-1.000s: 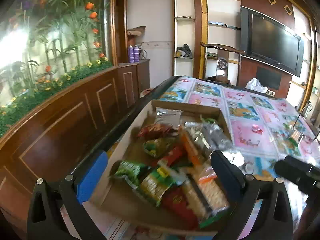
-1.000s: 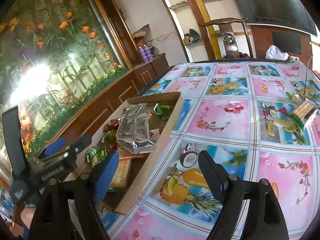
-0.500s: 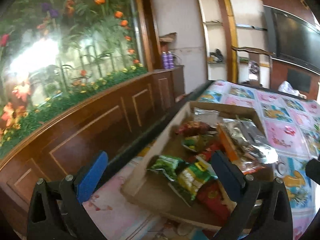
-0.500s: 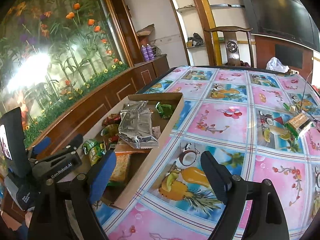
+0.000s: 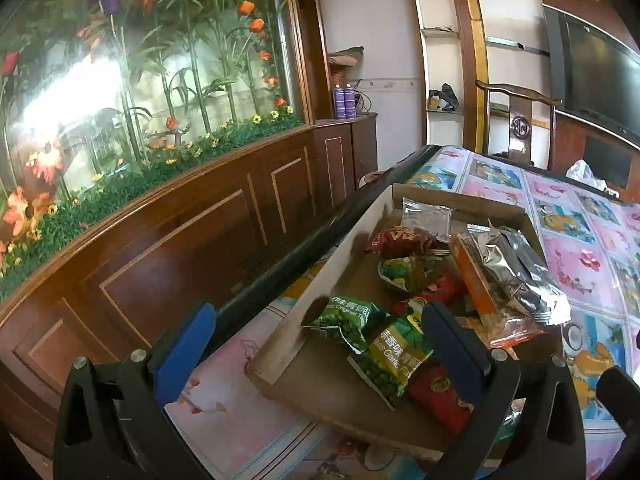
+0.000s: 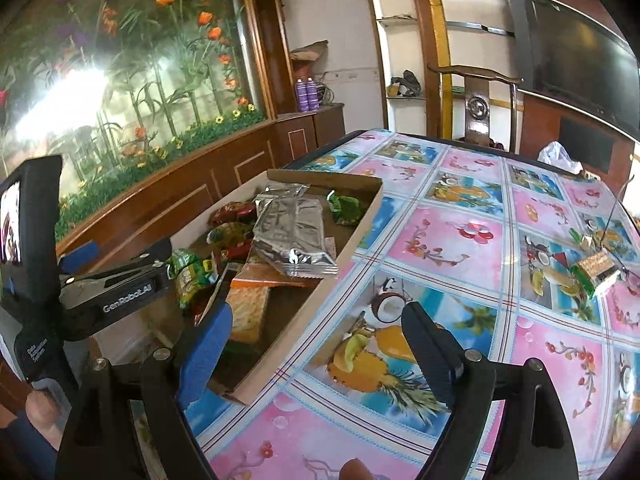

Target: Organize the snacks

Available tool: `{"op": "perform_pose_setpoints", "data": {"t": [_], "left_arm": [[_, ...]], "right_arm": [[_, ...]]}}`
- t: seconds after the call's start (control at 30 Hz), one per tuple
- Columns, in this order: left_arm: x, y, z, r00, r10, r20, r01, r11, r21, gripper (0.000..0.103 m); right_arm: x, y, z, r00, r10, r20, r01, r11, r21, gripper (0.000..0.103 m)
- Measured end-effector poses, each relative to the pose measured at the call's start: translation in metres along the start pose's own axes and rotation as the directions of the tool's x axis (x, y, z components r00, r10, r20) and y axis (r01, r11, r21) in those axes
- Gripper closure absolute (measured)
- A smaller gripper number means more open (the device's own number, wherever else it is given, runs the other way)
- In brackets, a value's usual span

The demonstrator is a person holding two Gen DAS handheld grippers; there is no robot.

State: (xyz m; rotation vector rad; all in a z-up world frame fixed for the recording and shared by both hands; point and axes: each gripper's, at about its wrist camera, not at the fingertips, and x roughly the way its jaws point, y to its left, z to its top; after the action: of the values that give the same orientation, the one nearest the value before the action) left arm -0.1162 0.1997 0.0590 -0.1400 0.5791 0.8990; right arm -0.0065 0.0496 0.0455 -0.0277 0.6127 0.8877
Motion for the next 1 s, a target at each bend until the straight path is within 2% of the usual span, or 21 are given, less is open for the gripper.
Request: {"op": "perform_pose_setpoints", "data": {"t": [1.0], "left_arm": [[-0.0002,0.0012,-0.0020,1.000,0.000,-0.004,0.000,1.000,0.011,0.000]], "right_arm": [[-0.0018,0.0041,-0.0013,1.000,-0.013,0.008,0.013,1.000,-0.026,0.013]]}}
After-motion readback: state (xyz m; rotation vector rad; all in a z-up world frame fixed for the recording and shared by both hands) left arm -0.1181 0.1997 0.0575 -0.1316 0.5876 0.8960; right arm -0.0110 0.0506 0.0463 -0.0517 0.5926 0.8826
